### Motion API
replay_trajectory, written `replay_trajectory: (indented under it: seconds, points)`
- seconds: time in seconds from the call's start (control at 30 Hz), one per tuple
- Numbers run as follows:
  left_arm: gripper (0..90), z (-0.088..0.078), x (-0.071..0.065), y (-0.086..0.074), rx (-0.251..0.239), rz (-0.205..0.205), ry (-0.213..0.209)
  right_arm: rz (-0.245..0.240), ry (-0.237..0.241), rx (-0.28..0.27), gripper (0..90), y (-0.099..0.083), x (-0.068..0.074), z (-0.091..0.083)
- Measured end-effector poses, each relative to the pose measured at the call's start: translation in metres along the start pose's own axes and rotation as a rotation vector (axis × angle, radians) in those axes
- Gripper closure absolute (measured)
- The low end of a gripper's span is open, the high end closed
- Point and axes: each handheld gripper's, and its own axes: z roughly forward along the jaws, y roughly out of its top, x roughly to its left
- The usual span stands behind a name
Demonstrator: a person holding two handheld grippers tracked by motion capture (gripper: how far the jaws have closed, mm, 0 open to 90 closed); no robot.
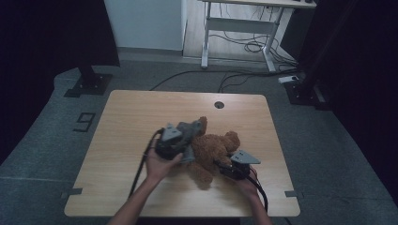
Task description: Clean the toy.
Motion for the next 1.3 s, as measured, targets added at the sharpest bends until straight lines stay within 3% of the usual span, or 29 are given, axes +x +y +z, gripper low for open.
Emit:
replay_trajectory:
  seconds: [0.07, 0.17, 0.27, 0.37, 0.47, 0.57, 0.63, 0.77, 0.9, 0.97, 1.3]
  points:
    - [77.5, 0.024, -0.022, 0.008, 0.045, 0.057, -0.028, 0.0, 0.001, 0.0, 48.3, 0.0, 0.0, 0.0]
    - [77.5, 0.05, -0.041, 0.009, 0.09, 0.087, -0.057, -0.002, 0.001, -0.001, 48.2, 0.0, 0.0, 0.0]
    - [77.4, 0.062, -0.048, 0.001, 0.112, 0.102, -0.045, -0.005, 0.001, 0.008, 48.0, -0.001, 0.0, -0.001]
    - [77.5, 0.056, -0.036, -0.005, 0.097, 0.039, -0.047, -0.005, 0.003, 0.003, 47.9, -0.002, 0.0, -0.001]
    - [77.5, 0.042, -0.017, -0.012, 0.105, -0.004, 0.001, -0.003, 0.002, 0.002, 47.9, -0.001, 0.0, 0.0]
    - [77.5, 0.031, 0.0, -0.021, 0.112, -0.015, 0.044, -0.001, 0.003, 0.002, 47.9, -0.001, -0.001, 0.0]
    - [77.6, 0.023, 0.007, -0.025, 0.09, -0.038, 0.041, -0.007, 0.003, -0.001, 47.9, -0.001, 0.0, 0.001]
    - [77.4, 0.002, 0.013, -0.028, 0.027, -0.051, 0.078, -0.011, 0.0, 0.001, 47.9, -0.002, 0.001, 0.001]
    - [77.6, -0.015, 0.029, -0.035, 0.008, -0.088, 0.102, -0.011, 0.001, -0.001, 47.9, -0.002, 0.001, 0.001]
    - [77.7, -0.023, 0.038, -0.039, 0.015, -0.104, 0.134, -0.01, 0.001, 0.001, 47.9, -0.002, 0.001, 0.0]
    - [77.9, -0.033, 0.068, -0.085, 0.073, -0.187, 0.173, -0.001, -0.002, -0.001, 47.9, -0.002, 0.001, 0.001]
